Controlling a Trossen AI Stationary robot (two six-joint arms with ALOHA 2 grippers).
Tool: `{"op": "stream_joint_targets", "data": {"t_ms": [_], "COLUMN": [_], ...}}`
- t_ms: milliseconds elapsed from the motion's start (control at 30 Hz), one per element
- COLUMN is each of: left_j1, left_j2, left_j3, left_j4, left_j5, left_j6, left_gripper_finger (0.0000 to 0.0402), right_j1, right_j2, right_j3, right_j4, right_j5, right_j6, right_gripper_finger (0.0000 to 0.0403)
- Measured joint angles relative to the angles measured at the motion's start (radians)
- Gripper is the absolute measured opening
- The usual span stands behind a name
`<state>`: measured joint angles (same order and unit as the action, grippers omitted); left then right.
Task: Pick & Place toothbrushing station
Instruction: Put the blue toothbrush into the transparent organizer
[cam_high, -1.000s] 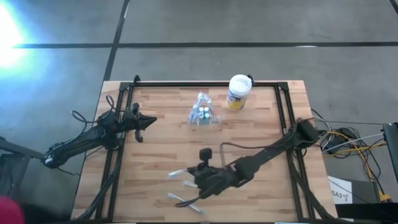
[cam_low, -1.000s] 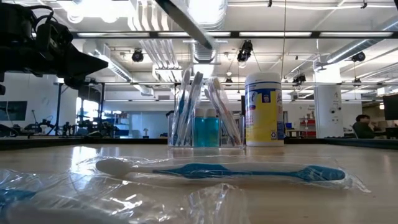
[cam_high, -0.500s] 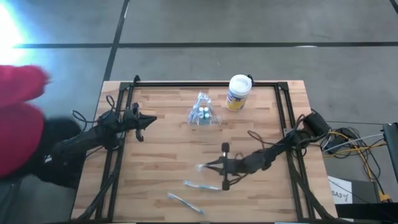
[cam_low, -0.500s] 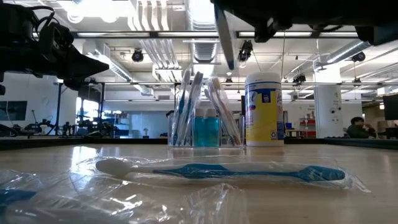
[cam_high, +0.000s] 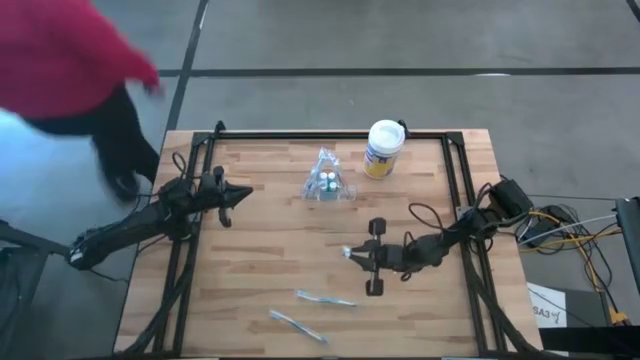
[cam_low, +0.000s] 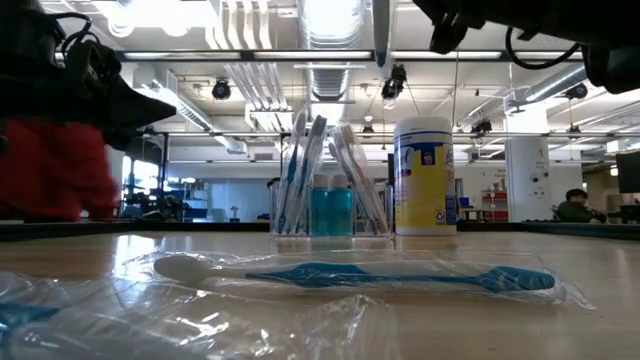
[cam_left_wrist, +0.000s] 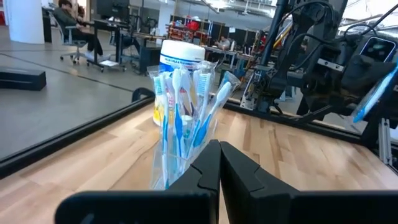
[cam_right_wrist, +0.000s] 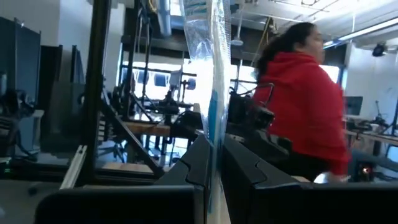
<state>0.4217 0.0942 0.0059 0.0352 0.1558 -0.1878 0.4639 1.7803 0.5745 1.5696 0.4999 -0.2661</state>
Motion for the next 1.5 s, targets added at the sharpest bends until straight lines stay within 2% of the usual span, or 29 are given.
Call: {"op": "stream_joint_targets", "data": {"t_ms": [933,1300,1400,1500], "left_j1": [0.0,-0.001,-0.001,0.0], "left_j2": [0.007,0.01,0.022,0.03], "left_j3": [0.0,0.0,0.0,0.0], "left_j4": [-0.007,-0.008,-0.004,0.011], "left_j5": [0.006,0.011,0.043,0.144], "left_j6": [0.025,-0.026,-0.035,0.016], "left_gripper_finger": [0.0007,0.0007,0.0007,0.0007], "right_j1": [-0.02,-0.024,-0.024,-0.024], "right_j2": [-0.004,-0.002,-0.002,-0.002], "right_j3": [0.009,0.009,0.009,0.009], "right_j4": [-0.001,-0.001,-0.005,-0.007], "right_j5": [0.0,-0.001,-0.001,-0.001], "right_j6": [0.023,0.023,0.027,0.055], "right_gripper_finger": [0.002,0.002,0.002,0.002]}}
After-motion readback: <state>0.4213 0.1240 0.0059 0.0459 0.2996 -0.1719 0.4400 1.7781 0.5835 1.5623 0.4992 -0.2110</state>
